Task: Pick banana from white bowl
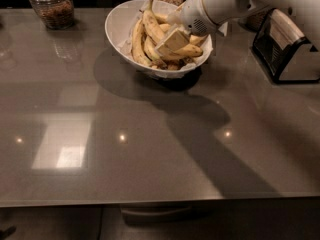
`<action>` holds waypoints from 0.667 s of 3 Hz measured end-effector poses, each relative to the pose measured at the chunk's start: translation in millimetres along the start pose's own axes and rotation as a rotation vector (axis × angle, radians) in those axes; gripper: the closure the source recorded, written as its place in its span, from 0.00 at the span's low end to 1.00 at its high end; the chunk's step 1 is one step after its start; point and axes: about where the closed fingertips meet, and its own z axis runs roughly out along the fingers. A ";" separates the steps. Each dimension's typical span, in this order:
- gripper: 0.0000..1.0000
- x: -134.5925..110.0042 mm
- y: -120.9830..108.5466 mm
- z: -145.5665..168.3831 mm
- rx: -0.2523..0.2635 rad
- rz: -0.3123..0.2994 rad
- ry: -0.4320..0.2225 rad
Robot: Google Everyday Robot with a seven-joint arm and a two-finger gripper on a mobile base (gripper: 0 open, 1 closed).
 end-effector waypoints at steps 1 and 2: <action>0.33 11.0 -5.4 7.9 0.003 0.009 0.019; 0.36 23.3 -9.3 14.9 0.001 0.020 0.046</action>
Offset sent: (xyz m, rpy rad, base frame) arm 0.0245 -0.0225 -0.0347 -0.0554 0.0433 -0.0550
